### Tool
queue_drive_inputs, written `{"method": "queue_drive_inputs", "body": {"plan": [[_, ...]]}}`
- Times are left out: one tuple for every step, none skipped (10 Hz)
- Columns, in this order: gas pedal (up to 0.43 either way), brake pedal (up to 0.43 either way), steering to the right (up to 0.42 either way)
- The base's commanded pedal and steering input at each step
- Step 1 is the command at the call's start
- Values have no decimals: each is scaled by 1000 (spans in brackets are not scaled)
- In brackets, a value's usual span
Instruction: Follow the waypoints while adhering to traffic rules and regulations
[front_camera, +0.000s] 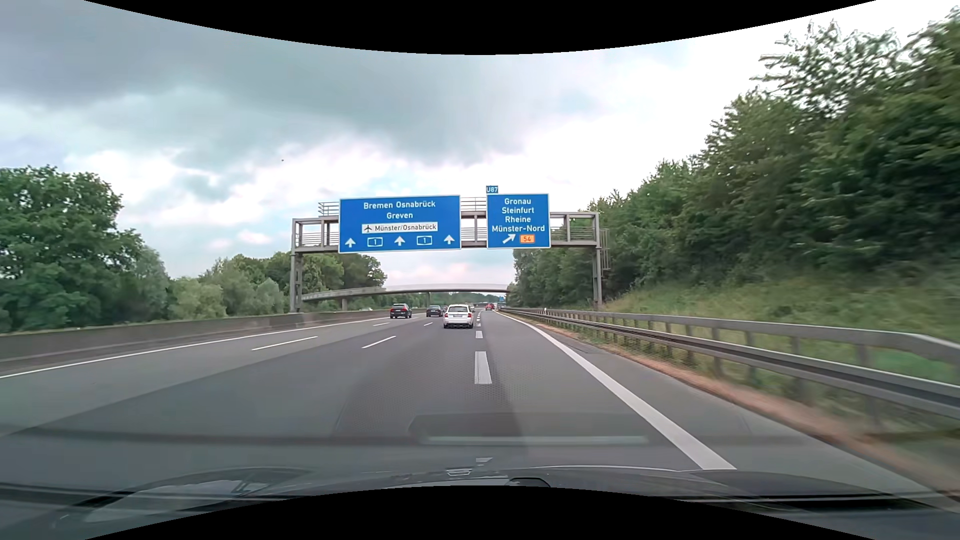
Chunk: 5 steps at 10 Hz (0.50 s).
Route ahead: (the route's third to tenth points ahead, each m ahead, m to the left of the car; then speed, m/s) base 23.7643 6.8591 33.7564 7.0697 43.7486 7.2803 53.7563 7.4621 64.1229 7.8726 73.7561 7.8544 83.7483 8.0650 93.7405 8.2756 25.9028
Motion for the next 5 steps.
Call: {"method": "queue_drive_inputs", "body": {"plan": [[98,0,-6],[67,0,-6],[47,0,-6],[20,0,-6],[0,0,-6]]}}
